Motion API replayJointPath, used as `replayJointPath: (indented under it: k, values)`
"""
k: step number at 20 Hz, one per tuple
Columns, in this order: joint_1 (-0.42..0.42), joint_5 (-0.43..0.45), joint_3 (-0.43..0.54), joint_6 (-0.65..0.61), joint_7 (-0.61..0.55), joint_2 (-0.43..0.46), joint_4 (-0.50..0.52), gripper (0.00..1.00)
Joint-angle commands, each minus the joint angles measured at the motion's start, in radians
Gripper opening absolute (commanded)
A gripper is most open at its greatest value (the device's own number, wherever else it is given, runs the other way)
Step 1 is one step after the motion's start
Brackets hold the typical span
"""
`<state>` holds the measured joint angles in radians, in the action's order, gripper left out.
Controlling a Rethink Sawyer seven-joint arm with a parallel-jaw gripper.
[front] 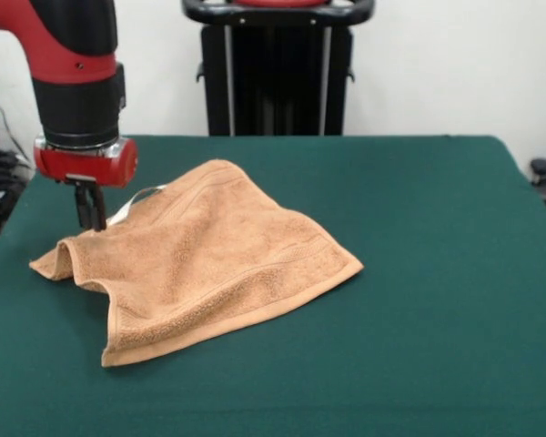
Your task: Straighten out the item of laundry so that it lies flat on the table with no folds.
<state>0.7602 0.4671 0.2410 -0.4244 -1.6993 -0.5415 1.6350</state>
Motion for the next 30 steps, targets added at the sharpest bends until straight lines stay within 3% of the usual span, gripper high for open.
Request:
replayJointPath:
  k: [1, 10, 21, 28, 30]
  values:
    - [-0.012, 0.079, 0.078, -0.004, 0.087, 0.091, 0.041, 0.00]
    - [-0.054, 0.092, 0.060, -0.002, 0.014, 0.076, 0.043, 0.00]
    - [-0.073, 0.065, 0.071, -0.071, 0.028, 0.014, 0.043, 0.00]
    - [-0.078, 0.065, 0.075, -0.062, 0.032, 0.086, -0.014, 0.00]
    - [-0.079, 0.062, 0.073, -0.063, 0.027, 0.069, 0.003, 0.00]
